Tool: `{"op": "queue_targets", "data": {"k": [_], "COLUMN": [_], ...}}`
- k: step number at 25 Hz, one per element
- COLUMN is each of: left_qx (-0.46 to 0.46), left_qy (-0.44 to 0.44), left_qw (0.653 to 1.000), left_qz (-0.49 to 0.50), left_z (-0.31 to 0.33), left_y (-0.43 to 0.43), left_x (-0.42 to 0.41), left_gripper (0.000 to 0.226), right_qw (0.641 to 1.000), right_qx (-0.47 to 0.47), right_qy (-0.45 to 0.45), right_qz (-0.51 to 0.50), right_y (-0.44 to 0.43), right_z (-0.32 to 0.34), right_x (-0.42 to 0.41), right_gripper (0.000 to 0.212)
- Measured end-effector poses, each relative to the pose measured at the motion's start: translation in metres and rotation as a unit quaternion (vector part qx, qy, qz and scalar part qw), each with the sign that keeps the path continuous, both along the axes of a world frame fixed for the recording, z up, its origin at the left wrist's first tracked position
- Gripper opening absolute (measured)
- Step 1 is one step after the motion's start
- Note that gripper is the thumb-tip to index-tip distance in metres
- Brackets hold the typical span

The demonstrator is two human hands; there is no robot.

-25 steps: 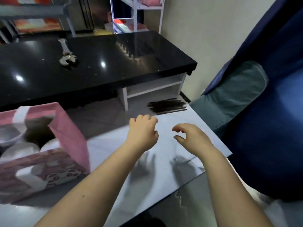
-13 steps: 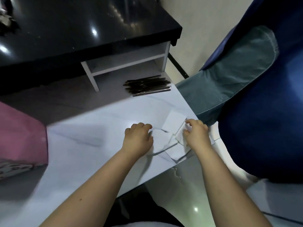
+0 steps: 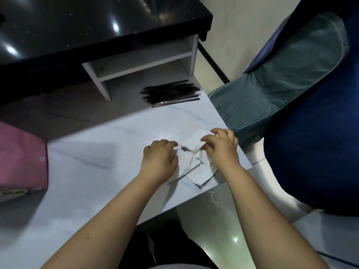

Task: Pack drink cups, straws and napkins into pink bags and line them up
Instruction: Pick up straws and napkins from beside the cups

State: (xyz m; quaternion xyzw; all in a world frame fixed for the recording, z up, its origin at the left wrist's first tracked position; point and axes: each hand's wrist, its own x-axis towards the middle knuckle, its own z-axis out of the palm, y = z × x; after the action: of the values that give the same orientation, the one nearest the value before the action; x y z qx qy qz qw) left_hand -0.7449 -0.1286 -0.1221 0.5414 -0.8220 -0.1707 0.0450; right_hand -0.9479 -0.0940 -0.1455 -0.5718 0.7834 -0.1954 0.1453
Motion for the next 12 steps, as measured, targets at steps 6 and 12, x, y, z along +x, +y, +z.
{"op": "queue_targets", "data": {"k": [6, 12], "left_qx": [-0.035, -0.04], "left_qy": [0.009, -0.004], "left_qw": [0.999, 0.998], "left_qz": [0.038, 0.057], "left_z": [0.017, 0.037], "left_y": [-0.01, -0.014], "left_x": [0.007, 0.018], "left_gripper": [0.042, 0.044], "right_qw": [0.994, 0.997], "right_qx": [-0.109, -0.056], "right_qy": [-0.006, 0.042], "right_qz": [-0.007, 0.012], "right_y": [-0.006, -0.012], "right_z": [0.022, 0.043], "right_x": [0.004, 0.012], "right_gripper": [0.005, 0.011]}}
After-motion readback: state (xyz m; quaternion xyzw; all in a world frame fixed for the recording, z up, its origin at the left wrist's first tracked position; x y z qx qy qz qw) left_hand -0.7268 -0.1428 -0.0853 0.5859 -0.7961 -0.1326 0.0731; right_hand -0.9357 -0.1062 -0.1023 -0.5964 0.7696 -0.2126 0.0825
